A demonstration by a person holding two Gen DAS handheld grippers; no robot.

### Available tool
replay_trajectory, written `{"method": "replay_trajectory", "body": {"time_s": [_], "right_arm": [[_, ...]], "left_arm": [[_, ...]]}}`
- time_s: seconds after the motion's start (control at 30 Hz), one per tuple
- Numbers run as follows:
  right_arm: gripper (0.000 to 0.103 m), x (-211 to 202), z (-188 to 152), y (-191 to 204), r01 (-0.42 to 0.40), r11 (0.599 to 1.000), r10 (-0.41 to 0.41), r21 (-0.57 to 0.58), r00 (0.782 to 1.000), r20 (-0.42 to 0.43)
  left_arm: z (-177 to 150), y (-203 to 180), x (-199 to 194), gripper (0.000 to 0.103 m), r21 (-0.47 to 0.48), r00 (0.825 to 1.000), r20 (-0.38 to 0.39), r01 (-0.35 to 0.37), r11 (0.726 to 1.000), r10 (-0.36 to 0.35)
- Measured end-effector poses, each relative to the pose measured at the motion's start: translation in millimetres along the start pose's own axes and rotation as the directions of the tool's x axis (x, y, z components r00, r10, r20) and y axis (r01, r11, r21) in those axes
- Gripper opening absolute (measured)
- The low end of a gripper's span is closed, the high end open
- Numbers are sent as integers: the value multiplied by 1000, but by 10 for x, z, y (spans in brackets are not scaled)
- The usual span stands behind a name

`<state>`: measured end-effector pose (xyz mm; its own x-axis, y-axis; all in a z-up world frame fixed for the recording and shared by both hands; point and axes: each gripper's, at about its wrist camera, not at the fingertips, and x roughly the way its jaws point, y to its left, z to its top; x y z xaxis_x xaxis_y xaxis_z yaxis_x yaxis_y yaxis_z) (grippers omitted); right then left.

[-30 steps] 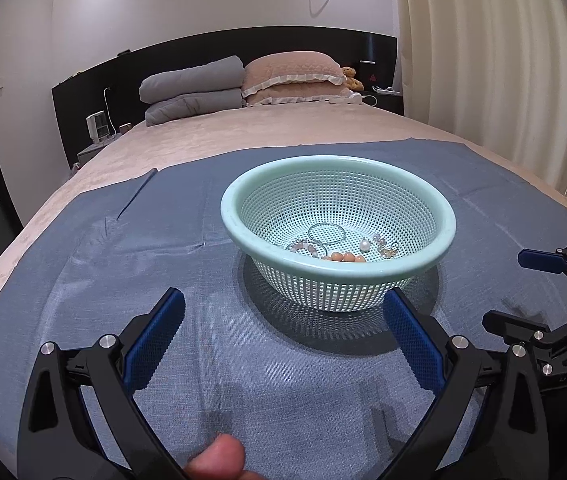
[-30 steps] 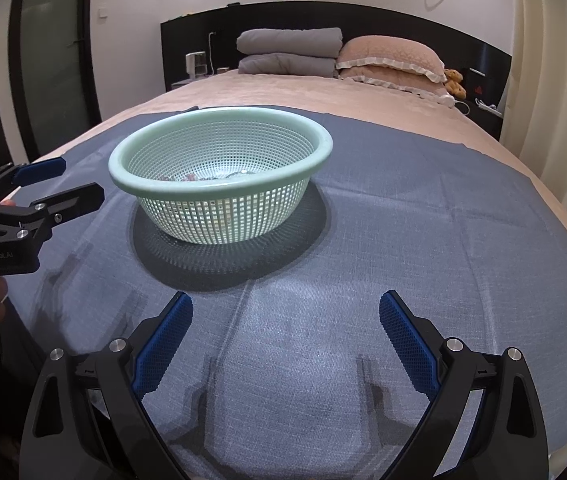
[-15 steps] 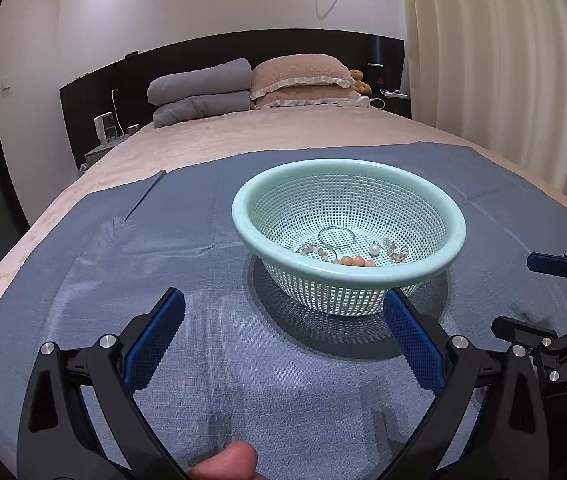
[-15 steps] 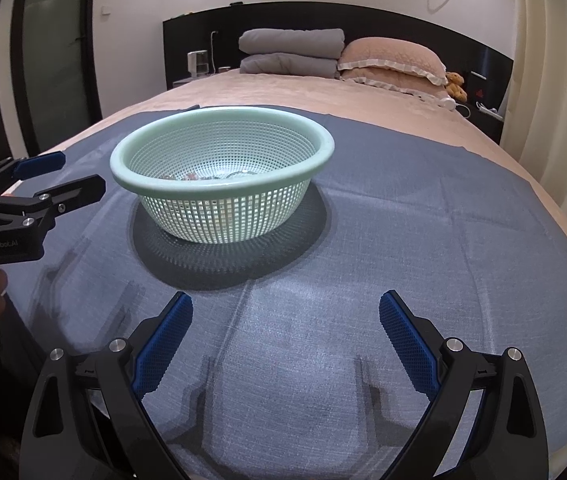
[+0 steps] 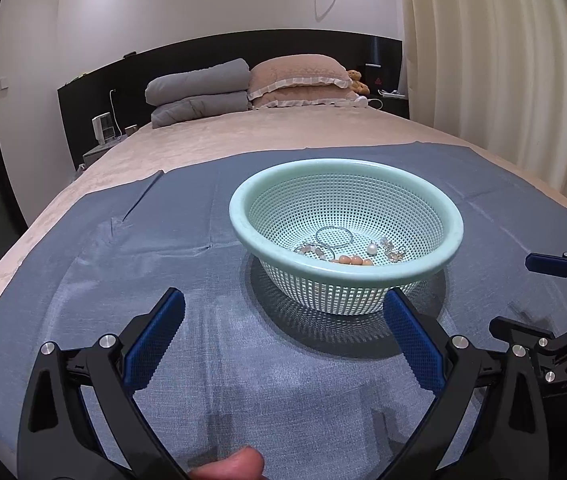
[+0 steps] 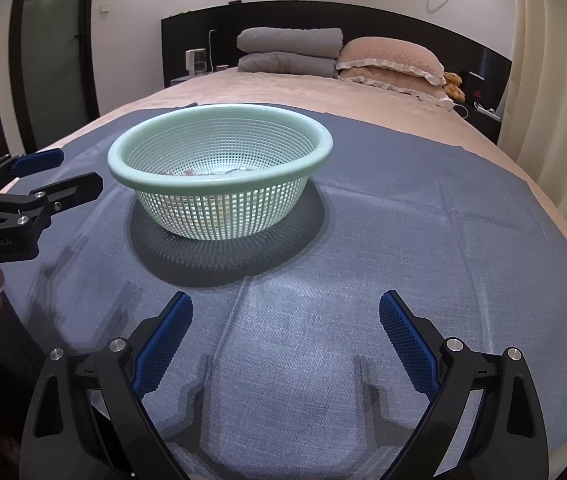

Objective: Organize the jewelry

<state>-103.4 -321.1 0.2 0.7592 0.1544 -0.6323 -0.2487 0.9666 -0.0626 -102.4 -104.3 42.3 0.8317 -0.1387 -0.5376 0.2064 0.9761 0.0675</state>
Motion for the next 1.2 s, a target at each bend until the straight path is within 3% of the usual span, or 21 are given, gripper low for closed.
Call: {"method": "replay_trajectory", "body": {"time_s": [0.77, 1.0, 1.2], "right_arm": [[90, 3, -33, -13, -11, 1000, 11, 7, 1000, -5], [90, 22, -31, -17, -13, 1000, 13, 6, 1000, -10], [90, 29, -27, -21, -11, 1000, 11, 6, 1000, -10]], "left_arm": [[-36, -58, -3, 97, 30, 1000, 1, 12, 999, -12], [-23, 11, 18, 97, -23, 999, -28, 42, 999, -42], [-24, 86, 25, 97, -45, 999, -33, 16, 999, -17]]}}
